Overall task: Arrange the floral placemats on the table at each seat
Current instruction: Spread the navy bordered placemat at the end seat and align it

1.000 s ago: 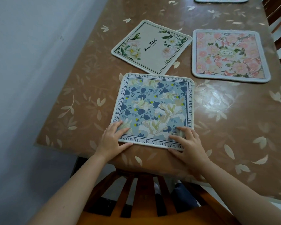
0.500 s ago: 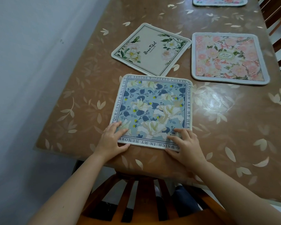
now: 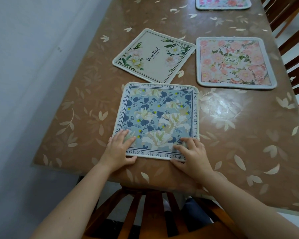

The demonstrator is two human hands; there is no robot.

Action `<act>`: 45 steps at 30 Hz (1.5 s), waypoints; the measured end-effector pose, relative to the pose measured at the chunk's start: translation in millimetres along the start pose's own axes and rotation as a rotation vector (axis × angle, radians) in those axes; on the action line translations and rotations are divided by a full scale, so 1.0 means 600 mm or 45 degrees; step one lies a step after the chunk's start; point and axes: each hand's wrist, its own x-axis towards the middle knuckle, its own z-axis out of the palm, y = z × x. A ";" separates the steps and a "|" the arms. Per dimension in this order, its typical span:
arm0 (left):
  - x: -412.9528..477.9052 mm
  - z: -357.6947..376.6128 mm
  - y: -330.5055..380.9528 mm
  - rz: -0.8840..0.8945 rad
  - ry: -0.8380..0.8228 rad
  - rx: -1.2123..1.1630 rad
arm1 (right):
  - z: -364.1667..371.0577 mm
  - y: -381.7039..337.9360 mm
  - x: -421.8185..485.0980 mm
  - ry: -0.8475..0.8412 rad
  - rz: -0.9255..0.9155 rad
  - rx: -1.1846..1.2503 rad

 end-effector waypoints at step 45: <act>-0.003 -0.019 -0.024 0.181 0.248 -0.087 | 0.005 -0.011 0.036 -0.171 -0.321 0.022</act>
